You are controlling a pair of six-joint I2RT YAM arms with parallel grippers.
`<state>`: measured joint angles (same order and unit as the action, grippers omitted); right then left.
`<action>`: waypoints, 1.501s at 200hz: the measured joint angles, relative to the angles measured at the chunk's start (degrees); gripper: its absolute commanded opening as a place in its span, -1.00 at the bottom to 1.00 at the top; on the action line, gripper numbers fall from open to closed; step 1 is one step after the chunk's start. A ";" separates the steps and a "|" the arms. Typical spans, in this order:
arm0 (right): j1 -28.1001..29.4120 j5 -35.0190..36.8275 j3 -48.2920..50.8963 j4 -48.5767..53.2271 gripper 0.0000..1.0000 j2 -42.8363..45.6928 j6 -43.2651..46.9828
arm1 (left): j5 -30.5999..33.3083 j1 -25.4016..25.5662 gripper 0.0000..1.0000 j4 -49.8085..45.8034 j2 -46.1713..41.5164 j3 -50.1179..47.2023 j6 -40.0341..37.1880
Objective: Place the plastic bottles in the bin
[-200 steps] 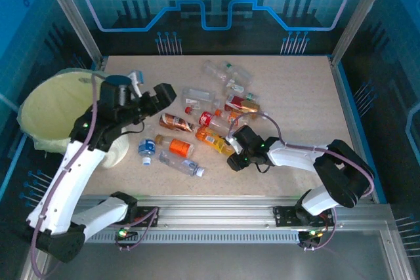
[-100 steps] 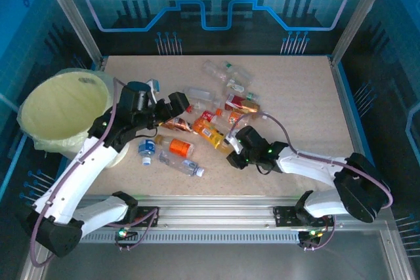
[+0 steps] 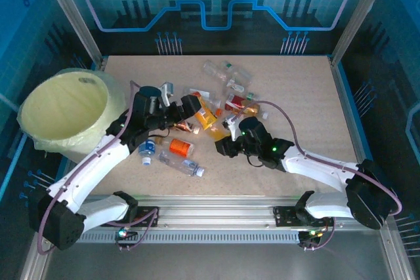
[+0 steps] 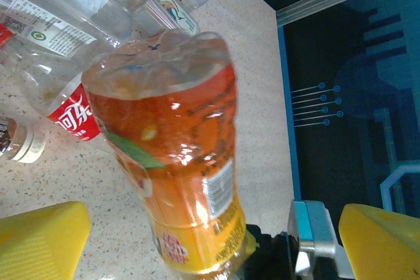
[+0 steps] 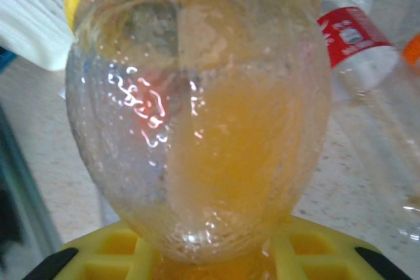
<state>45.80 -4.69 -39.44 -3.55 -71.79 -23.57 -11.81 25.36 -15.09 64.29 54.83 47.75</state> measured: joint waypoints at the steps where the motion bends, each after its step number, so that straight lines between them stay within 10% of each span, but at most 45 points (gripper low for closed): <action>1: 0.00 -0.17 -0.04 -0.11 -0.67 0.00 -0.20 | 0.00 0.00 0.98 0.15 0.04 -0.07 0.02; 55: 0.68 -9.62 -4.50 -6.58 -0.63 -4.02 -5.46 | 1.49 0.11 0.93 4.90 2.10 -1.01 0.39; 136: 1.03 -15.10 -6.43 -7.91 -0.44 -6.25 -7.56 | 3.21 0.04 0.23 12.28 2.38 -3.58 0.22; 221: 1.92 -14.93 -8.59 -1.79 0.99 -2.36 0.57 | 5.99 0.31 0.09 8.92 0.61 -1.75 -3.54; 300: 0.57 -0.50 -8.98 3.85 1.00 6.12 9.68 | 26.93 -0.59 0.05 -16.26 -7.54 24.15 -20.15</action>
<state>46.37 -5.19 -48.42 0.30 -65.67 -13.89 15.11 24.77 -31.35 56.75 78.98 27.59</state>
